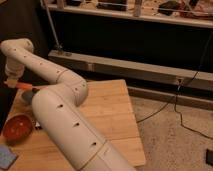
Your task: Place the pepper in the ceramic cup
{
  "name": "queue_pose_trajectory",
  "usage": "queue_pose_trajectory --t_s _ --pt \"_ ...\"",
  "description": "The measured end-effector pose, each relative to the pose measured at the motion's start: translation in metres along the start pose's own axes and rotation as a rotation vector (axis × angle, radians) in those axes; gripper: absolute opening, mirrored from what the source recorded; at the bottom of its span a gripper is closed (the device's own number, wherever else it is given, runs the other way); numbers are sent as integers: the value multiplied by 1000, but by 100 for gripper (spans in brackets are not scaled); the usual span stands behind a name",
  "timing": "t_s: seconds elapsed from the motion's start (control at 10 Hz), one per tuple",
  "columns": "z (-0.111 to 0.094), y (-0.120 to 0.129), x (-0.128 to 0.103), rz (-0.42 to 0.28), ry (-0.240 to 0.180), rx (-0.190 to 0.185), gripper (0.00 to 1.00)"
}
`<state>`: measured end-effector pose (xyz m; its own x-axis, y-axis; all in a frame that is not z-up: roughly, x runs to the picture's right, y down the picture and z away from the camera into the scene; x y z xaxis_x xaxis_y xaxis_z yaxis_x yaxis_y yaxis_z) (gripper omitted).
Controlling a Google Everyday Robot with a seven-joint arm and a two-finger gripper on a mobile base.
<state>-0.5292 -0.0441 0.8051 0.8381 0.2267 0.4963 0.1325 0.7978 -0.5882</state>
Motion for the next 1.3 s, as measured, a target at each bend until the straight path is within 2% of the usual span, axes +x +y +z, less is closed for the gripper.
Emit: queue_pose_trajectory --t_s 0.4,0.7,1.3 --pt "6 4 -8 -24 3 -5 36" --pt "5 0 -13 -25 -12 1 36" --pt "6 -1 -24 -51 -11 7 36"
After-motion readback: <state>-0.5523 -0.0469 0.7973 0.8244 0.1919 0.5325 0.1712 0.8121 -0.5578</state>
